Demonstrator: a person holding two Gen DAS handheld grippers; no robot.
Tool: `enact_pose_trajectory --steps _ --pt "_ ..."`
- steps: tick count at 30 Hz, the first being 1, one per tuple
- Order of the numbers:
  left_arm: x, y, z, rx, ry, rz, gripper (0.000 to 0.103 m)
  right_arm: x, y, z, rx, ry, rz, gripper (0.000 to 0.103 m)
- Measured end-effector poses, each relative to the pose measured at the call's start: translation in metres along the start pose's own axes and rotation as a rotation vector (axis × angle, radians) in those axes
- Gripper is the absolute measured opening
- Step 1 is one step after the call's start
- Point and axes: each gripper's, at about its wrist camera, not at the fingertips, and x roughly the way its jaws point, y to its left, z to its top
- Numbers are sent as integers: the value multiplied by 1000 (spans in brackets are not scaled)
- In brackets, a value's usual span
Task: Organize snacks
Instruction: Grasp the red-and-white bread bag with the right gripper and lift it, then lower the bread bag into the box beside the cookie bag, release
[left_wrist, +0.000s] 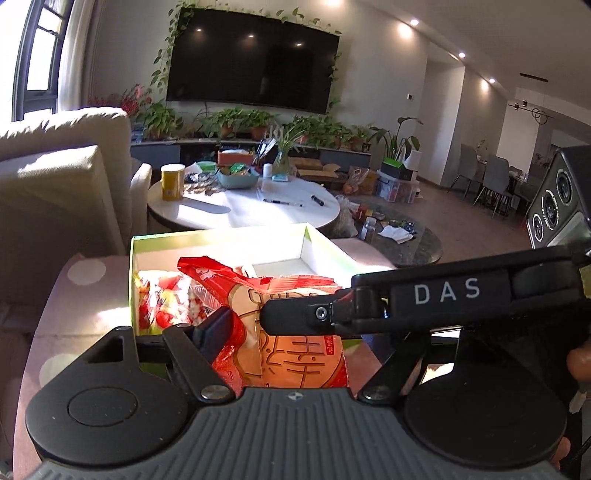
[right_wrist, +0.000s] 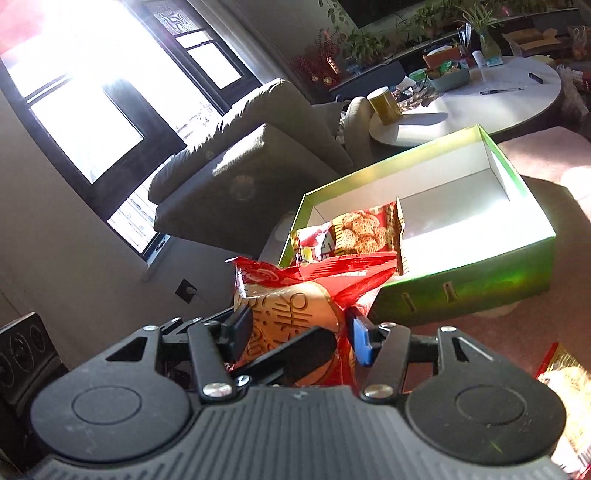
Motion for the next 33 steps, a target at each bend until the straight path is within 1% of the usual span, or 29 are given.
enact_pose_trajectory --steps 5,10,15,20,24,29,33 --pt "14 -16 20 32 -29 -9 72 -13 -3 16 -39 -65 -23 53" --pt "35 -25 37 52 -32 -21 72 -17 -22 33 1 -113 -12 53" --pt "58 -31 47 48 -9 -38 72 -16 -38 45 26 -150 -9 53" --pt "79 -34 48 38 5 -38 72 -10 -56 59 56 -162 -3 53" --pt "92 -30 50 23 22 -30 72 0 -66 68 53 -144 0 53" --pt "105 -23 57 -6 21 -23 72 10 -73 73 56 -129 10 53" --pt "115 -22 56 -17 28 -34 72 13 -79 78 59 -132 8 53"
